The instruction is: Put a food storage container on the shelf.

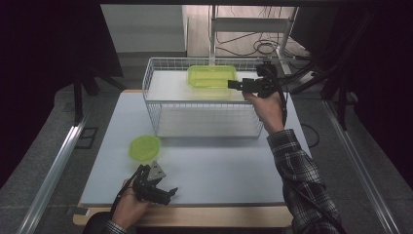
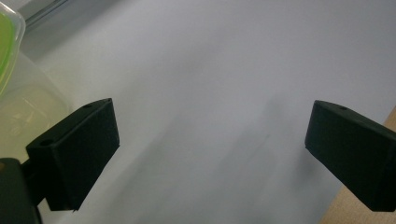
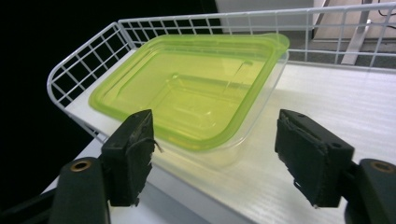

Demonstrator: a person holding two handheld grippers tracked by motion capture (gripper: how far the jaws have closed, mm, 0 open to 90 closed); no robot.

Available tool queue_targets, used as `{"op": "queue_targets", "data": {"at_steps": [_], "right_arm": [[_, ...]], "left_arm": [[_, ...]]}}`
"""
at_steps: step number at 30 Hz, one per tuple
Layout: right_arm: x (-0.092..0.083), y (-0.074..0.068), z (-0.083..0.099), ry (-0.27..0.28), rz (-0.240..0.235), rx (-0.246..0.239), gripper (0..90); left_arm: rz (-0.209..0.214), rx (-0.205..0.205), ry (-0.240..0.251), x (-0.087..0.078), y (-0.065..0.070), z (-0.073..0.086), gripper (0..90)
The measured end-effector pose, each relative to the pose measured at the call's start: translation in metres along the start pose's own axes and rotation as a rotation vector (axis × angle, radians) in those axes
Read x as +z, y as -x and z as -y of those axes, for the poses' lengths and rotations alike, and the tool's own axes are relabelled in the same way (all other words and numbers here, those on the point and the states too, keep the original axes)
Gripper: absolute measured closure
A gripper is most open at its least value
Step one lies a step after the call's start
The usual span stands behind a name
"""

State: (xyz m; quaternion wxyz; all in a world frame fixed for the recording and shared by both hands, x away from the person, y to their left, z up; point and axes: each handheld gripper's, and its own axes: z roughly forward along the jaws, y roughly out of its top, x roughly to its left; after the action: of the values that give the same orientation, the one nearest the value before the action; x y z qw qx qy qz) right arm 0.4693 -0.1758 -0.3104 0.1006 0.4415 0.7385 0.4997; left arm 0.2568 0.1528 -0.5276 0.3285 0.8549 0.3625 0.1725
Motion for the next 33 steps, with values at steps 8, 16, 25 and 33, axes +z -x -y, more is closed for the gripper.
{"op": "queue_targets", "data": {"at_steps": [8, 16, 25, 33], "right_arm": [[-0.010, -0.009, 0.010, -0.005, -0.008, -0.056, 18.9], [-0.019, -0.016, 0.027, -0.011, 0.007, -0.135, 11.7], [-0.027, -0.018, 0.052, -0.032, 0.024, -0.221, 7.1], [-0.030, -0.017, 0.082, -0.060, 0.021, -0.266, 3.7]], "left_arm": [[0.023, -0.020, 0.013, -0.002, -0.002, 0.000, 3.0], [0.021, -0.019, 0.017, -0.002, -0.002, 0.000, 3.6], [0.026, -0.022, 0.021, -0.002, -0.002, 0.000, 5.9], [0.008, -0.018, 0.038, -0.003, -0.005, 0.001, 6.1]]}}
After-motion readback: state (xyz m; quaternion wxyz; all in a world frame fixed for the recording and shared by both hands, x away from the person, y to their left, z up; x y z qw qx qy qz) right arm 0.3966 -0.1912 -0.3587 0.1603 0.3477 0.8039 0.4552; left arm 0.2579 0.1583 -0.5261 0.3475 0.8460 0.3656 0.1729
